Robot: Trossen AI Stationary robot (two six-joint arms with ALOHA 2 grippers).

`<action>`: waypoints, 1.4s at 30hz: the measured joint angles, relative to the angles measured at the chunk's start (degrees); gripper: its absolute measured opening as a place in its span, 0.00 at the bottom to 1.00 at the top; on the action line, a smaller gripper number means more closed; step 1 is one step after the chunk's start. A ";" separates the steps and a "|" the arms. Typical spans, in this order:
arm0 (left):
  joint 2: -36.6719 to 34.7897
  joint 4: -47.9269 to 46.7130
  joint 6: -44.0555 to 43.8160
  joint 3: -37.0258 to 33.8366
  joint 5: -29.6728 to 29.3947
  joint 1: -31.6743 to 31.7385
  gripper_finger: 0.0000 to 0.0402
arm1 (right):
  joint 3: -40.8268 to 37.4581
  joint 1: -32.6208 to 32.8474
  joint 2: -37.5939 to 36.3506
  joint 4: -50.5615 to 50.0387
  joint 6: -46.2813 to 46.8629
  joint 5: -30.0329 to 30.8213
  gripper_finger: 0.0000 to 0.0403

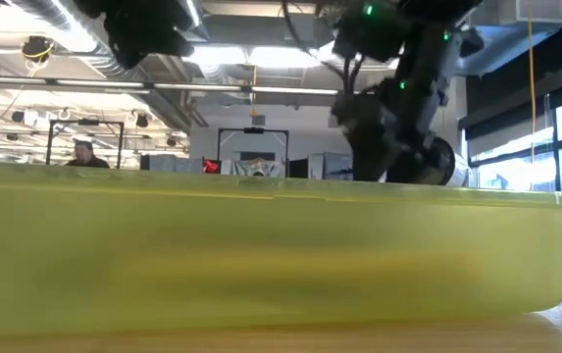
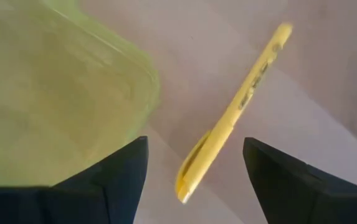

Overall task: Pick & place school supplies into a supply box
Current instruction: Put the yellow pen into the yellow supplies box

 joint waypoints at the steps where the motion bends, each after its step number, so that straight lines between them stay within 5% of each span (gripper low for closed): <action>1: -0.45 0.12 -0.01 -0.59 -0.70 0.01 0.40 | 0.01 -0.10 1.06 -0.09 0.11 -0.15 0.66; 27: -1.33 0.06 8.73 -2.00 -1.49 -0.01 0.40 | 0.11 -0.76 6.18 -2.33 2.98 -1.43 0.65; 42: -1.29 -0.18 9.07 -2.00 -1.50 0.01 0.40 | 0.39 0.42 9.07 -5.69 3.15 -0.42 0.41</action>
